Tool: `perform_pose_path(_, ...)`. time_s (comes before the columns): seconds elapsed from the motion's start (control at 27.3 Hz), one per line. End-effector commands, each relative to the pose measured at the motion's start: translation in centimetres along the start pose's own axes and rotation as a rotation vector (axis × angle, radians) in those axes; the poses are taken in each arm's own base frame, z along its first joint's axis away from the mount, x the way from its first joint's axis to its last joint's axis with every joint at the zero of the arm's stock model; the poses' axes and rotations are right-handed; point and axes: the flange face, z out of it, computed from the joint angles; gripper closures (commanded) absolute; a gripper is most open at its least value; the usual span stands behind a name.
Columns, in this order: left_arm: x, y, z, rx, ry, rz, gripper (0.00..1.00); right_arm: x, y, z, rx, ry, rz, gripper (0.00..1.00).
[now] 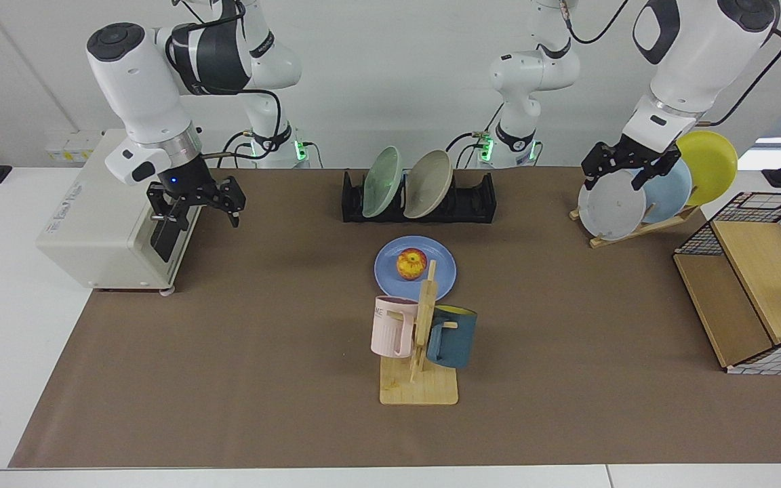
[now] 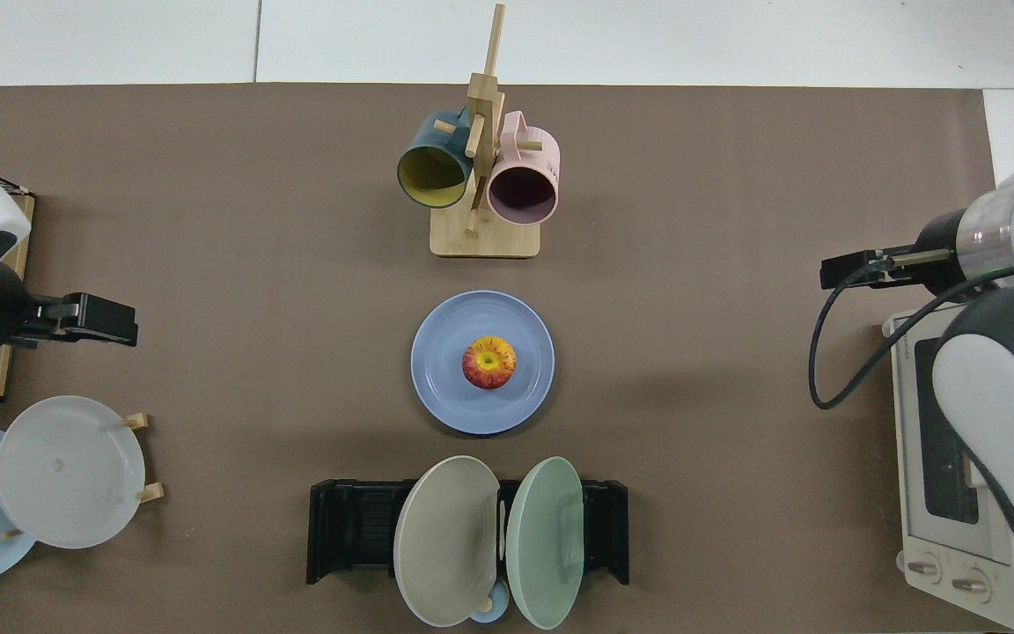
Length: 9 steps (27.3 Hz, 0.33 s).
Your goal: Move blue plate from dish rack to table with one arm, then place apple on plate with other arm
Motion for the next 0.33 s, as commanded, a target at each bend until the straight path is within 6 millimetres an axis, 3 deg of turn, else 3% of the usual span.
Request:
perform_pose_path(0.0, 0.01, 0.36, 0.23, -0.009, 0.011, -0.010, 0.00, -0.04, -0.40, 0.02, -0.023, 0.015, 0.016, 0.00)
perform_pose_path(0.29, 0.01, 0.45, 0.23, -0.009, 0.011, -0.012, 0.00, -0.13, -0.60, 0.09, -0.020, 0.007, 0.053, 0.00)
